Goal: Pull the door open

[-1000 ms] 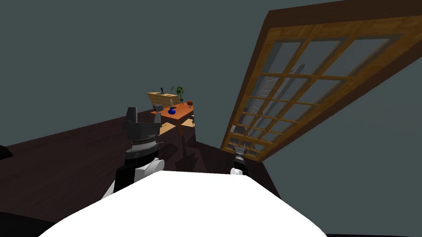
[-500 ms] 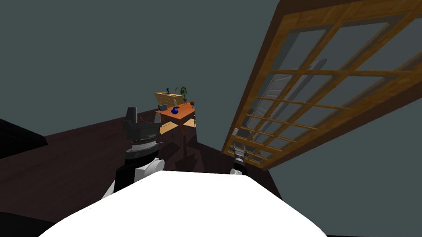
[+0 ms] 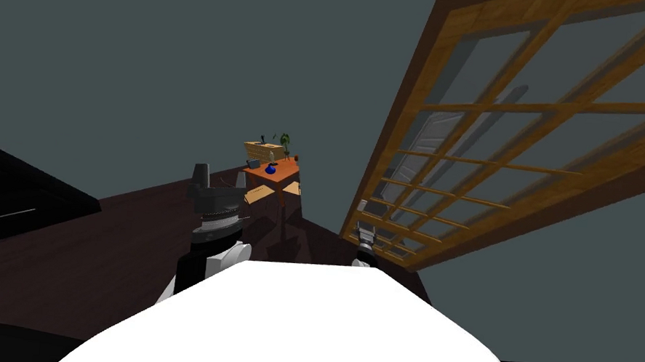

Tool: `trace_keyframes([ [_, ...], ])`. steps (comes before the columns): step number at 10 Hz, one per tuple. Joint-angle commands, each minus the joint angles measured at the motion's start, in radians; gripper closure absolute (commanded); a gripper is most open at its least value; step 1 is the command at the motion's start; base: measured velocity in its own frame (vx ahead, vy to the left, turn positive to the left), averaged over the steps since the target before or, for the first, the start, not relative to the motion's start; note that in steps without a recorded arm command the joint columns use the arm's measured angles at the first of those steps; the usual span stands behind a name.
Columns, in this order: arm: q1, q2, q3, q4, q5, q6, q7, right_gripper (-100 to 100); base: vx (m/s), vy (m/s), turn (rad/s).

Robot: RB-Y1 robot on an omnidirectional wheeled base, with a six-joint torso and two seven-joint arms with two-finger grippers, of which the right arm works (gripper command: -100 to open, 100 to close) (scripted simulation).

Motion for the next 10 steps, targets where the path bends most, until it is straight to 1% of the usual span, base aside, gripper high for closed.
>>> trace_keyframes([
  [1, -0.013, -0.001, 0.004, 0.042, -0.023, -0.014, -0.032, -100, 0.085, -0.073, 0.154],
  [2, -0.022, -0.003, 0.008, 0.073, -0.039, -0.023, -0.054, -100, 0.114, -0.118, 0.211],
  [4, -0.031, -0.004, 0.011, 0.102, -0.055, -0.032, -0.075, -100, 0.072, -0.105, 0.094],
  [6, -0.046, -0.006, 0.016, 0.15, -0.081, -0.046, -0.111, -100, 0.066, -0.088, 0.149],
  [10, -0.065, -0.009, 0.022, 0.213, -0.115, -0.064, -0.157, -100, 0.059, -0.084, 0.099],
])
